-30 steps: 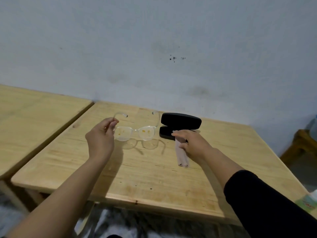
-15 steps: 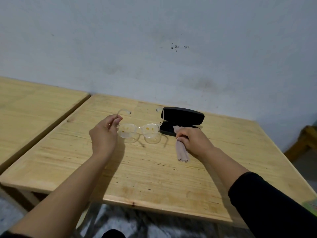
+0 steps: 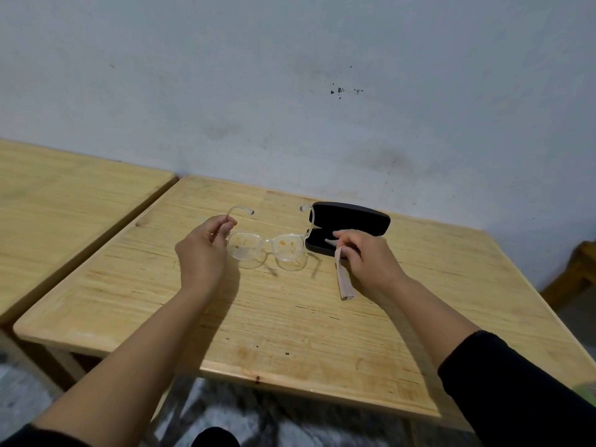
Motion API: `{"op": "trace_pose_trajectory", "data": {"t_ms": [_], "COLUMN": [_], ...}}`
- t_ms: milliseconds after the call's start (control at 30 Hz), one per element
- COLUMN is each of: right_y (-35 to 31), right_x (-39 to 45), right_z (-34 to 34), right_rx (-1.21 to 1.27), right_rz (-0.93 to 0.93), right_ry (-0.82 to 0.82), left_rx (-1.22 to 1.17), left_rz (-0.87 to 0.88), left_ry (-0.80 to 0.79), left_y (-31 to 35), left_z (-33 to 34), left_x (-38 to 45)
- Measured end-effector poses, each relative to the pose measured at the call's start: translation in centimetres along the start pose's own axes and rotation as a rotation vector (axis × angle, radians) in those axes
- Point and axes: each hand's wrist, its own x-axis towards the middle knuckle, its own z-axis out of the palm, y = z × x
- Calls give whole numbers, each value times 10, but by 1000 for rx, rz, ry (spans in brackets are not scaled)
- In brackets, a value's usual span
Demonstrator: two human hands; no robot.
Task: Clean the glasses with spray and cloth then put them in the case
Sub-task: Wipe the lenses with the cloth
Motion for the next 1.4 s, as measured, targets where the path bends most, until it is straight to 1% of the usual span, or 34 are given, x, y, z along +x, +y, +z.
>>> {"op": "trace_pose_trajectory", "data": {"t_ms": [200,367,600,733,833,867,933,1000,1100,1167,1267,1333,1400], "right_y": [-8,-8,-13,-17,-21,-21,-22,-21,-22,-25,-32,-36,-41], "right_x": [-12,-19,-23,-21,-20,-20,-22,-25,-32,-38,-46,-50,-52], "right_z": [-2,3,3,5,8,9,12,15,17,18,19,21,25], "right_rx": [-64,-73,-200,-199,-225,-237,-221,-147,52,287,776,964,1076], "right_rz": [-124,-138,-201,-175,-213,-215,-163,-72,98,257,472,550,605], "right_ry": [-122,-178,-288,-300,-301,-291,-247,-170,-22,63,140,179,212], "left_rx": [-30,-31,-29,-37,-41,-45,-40,-32,-32,-25,-40,-47,-55], "left_rz": [-14,-5,-13,-14,-23,-27,-26,-26,-21,-16,-6,3,10], "left_ry": [-11,-21,-9,-11,-18,-19,-19,-19,-7,-5,-28,-50,-67], "left_y": [2,5,3,3,3,3,3,3,5,6,5,7,10], "left_z": [3,4,1,1,1,1,1,1,2,4,9,14,19], "left_x": [-2,-8,-13,-14,-15,-15,-16,-17,-20,-23,-28,-32,-38]}}
